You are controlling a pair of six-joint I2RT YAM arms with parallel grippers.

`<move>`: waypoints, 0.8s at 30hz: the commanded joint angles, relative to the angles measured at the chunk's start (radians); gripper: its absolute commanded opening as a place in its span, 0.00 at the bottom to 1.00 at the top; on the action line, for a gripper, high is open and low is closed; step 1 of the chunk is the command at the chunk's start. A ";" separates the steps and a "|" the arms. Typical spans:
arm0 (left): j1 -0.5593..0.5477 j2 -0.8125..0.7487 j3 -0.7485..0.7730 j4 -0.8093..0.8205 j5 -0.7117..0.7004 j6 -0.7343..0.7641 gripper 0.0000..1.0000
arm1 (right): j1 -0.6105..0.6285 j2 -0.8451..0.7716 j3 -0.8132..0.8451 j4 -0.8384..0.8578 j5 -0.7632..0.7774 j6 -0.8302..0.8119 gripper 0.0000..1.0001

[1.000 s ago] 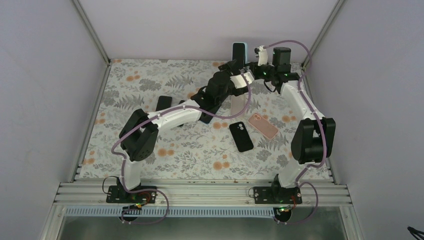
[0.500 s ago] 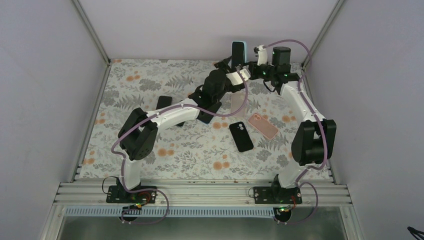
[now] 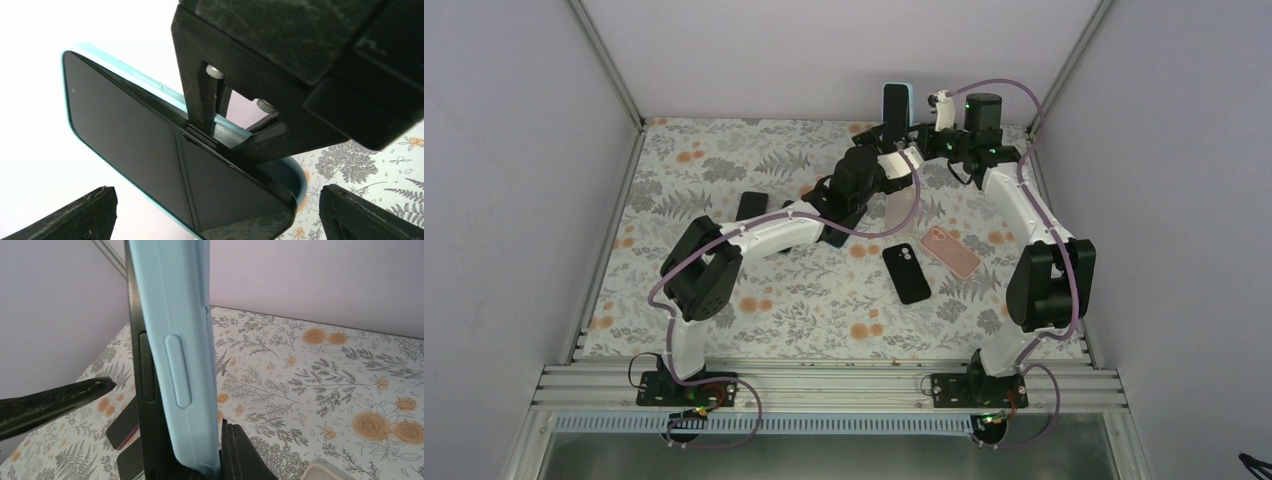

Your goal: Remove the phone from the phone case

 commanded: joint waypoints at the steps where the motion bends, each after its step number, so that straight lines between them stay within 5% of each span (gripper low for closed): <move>1: 0.000 -0.032 -0.025 0.051 -0.028 -0.022 0.99 | 0.011 -0.055 0.016 0.069 -0.030 0.007 0.03; 24: 0.013 -0.014 -0.016 0.098 -0.059 0.030 1.00 | 0.016 -0.063 -0.002 0.069 -0.041 -0.001 0.03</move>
